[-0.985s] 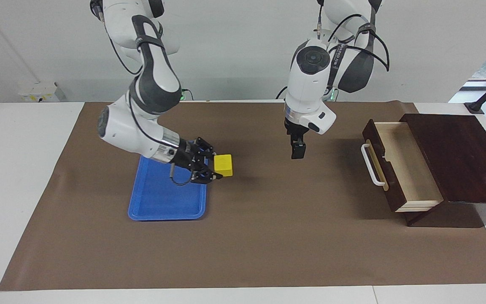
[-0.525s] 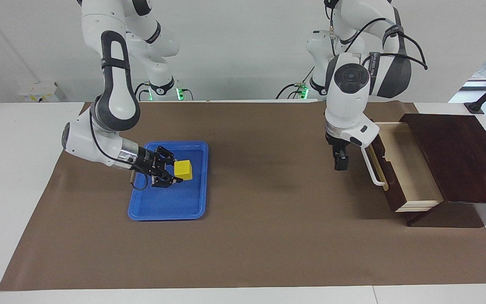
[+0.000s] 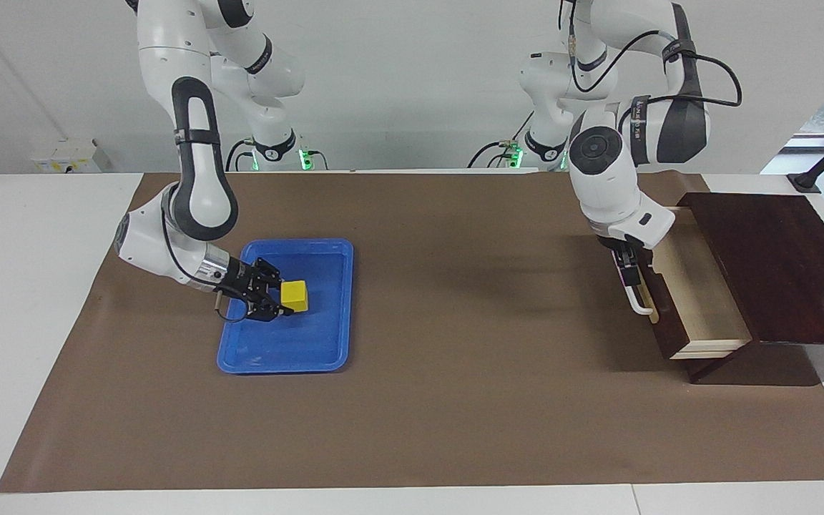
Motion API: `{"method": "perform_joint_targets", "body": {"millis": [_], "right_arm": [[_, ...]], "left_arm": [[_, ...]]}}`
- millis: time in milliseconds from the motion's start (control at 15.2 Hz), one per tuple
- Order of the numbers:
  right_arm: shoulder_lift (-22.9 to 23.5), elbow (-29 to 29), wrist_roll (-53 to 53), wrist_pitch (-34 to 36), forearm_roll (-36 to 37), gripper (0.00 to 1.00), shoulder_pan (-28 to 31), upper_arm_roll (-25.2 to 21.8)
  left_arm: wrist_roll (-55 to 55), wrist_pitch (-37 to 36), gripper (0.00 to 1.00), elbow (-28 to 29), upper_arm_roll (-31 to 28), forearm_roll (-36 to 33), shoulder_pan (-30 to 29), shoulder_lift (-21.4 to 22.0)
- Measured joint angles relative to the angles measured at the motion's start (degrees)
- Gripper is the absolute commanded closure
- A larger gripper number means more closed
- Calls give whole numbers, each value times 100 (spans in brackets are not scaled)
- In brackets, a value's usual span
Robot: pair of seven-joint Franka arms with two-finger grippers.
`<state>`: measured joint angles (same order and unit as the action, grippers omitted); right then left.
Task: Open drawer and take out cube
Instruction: 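Carry the cube into the blue tray with the right gripper while the left withdraws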
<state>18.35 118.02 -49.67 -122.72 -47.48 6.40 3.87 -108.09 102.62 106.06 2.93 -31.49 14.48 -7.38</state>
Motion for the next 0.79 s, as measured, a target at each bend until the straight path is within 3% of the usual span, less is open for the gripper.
{"method": "perform_joint_targets", "body": {"millis": [263,788], "right_arm": [[45,185,133,-406,-24,100,6,2],[39,217,113,-326,-89,100,25,1]], "left_arm": [[1,187,0,253,0,-196,-169,132],[190,588,0,560,30,-253,-418,276]]}}
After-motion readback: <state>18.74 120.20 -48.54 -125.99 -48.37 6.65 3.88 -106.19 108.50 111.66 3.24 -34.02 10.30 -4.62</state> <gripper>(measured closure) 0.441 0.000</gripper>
